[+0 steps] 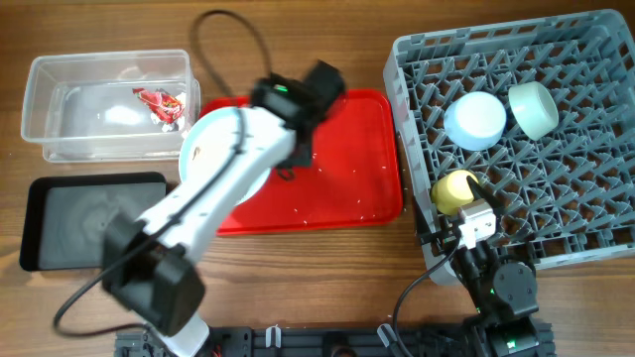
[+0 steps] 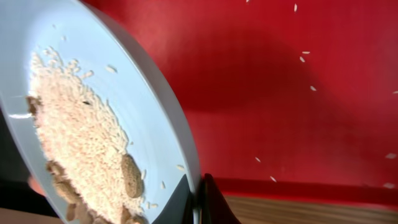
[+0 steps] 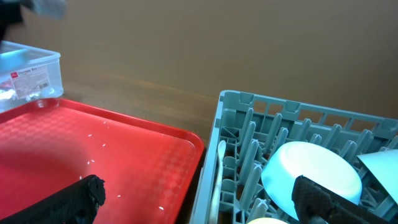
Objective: Sort waste into correct bins and load items into the dishwasher rack
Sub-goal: 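Tip the plate over the black tray to dump the rice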
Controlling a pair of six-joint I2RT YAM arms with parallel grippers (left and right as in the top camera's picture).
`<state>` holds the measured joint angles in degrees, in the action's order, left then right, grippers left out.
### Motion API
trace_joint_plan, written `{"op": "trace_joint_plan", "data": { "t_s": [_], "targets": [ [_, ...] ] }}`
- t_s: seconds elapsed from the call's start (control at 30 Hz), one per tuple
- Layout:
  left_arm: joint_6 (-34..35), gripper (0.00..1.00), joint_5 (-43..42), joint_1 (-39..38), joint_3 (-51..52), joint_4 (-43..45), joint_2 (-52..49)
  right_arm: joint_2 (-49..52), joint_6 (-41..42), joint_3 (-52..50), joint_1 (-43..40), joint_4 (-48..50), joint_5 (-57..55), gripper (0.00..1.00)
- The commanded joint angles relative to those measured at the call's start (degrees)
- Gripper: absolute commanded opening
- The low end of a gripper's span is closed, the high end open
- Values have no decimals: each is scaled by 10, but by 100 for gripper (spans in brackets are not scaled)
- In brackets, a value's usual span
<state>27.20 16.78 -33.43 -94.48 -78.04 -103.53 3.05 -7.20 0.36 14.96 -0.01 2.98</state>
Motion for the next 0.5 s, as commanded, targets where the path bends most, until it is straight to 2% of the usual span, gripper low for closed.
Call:
{"op": "trace_joint_plan", "data": {
  "t_s": [0.0,0.3,0.47],
  "targets": [
    [-14,4,-137,102,-11,-16,66,0,-3,0,-1,1,7,100],
    [-157,4,-294,391,51,-22,112,0,-3,0,-1,1,7,99],
    [-205,4,-398,543,133,38,112,0,-3,0,-1,1,7,100]
  ]
}}
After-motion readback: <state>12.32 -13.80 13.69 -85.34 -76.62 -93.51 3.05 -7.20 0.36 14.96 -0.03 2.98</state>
